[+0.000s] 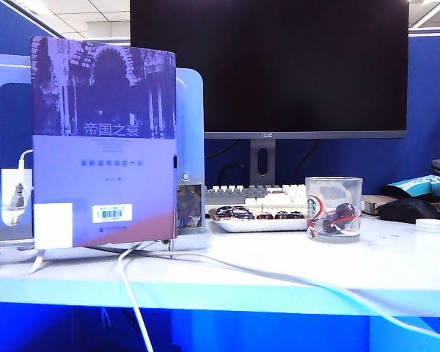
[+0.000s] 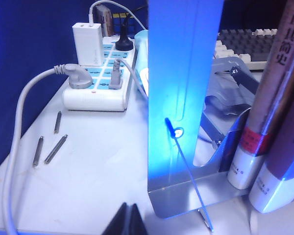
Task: Pick up the cherry on the right side of the glass and put it inside the glass.
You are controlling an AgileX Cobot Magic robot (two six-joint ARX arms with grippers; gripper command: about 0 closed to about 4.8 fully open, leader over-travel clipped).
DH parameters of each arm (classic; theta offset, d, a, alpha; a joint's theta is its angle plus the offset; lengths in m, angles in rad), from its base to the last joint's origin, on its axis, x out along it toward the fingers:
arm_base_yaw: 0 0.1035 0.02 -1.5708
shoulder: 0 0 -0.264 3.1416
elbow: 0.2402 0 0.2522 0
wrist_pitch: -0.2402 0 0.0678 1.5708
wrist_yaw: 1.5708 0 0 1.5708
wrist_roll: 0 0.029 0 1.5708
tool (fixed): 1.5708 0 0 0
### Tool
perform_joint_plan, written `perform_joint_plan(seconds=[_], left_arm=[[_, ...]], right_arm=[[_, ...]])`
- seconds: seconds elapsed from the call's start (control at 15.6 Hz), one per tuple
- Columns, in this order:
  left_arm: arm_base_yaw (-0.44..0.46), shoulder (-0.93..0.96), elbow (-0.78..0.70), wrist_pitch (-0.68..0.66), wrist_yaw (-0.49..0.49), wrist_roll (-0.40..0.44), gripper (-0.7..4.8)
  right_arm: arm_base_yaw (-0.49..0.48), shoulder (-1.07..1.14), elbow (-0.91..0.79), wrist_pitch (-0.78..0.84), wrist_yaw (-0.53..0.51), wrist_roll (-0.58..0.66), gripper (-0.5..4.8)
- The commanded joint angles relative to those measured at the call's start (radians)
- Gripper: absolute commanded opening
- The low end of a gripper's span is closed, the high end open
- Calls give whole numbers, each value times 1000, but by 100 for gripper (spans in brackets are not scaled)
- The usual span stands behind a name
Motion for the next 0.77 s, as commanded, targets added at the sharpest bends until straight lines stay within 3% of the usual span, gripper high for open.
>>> perform_joint_plan(seconds=[0.06, 0.26, 0.77], left_arm=[[1, -3, -1, -12, 4, 5, -5], [1, -3, -1, -12, 4, 5, -5], [1, -3, -1, -12, 4, 5, -5]], right_arm=[[0, -63, -104, 117, 6, 26, -1], [1, -64, -208, 205, 8, 26, -1], [0, -64, -327, 208, 26, 26, -1]])
